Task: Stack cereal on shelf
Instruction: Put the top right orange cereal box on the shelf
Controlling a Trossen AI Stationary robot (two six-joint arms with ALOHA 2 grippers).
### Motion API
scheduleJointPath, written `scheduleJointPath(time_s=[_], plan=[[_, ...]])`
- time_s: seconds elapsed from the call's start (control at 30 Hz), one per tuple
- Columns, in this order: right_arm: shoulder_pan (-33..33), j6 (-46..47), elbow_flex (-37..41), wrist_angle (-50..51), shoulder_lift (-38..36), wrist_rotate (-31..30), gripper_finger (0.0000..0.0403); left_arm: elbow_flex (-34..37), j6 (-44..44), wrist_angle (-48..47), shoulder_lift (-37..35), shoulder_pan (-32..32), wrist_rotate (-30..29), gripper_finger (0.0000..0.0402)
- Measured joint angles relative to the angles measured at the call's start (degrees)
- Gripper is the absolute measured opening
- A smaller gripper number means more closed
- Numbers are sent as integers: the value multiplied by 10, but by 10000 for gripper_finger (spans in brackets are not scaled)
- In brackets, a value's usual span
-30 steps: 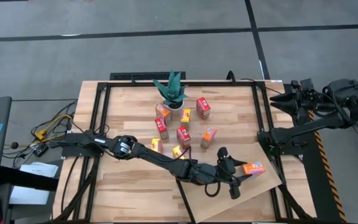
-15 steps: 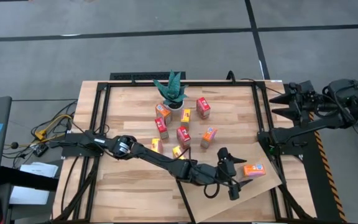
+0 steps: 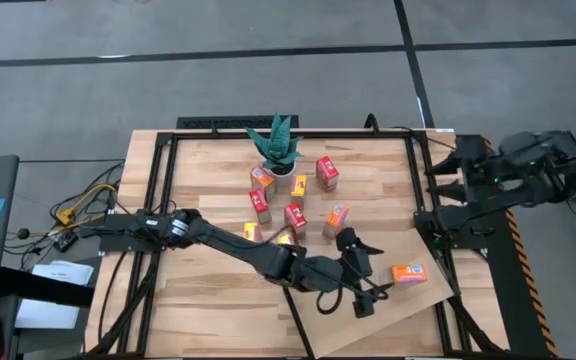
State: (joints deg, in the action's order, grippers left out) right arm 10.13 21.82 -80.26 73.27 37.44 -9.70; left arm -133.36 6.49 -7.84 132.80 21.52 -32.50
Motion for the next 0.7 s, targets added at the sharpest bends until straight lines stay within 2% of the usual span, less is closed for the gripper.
scheduleJointPath(time_s=[0.07, 0.23, 0.37, 0.5, 0.7], plan=[[0, 0, -34, 35, 38, 27, 265, 0, 5, -25, -22, 0, -2, 336], [0, 37, -132, 174, 127, 137, 265, 0, 15, -92, -80, 5, -3, 336], [19, 86, -137, 135, 129, 224, 265, 0, 15, -131, -116, 18, -18, 336], [63, 141, -137, 174, 125, 217, 265, 0, 14, -175, -143, 34, -53, 336], [146, 202, -133, 130, 116, 187, 265, 0, 1, -202, -177, 60, -109, 336]])
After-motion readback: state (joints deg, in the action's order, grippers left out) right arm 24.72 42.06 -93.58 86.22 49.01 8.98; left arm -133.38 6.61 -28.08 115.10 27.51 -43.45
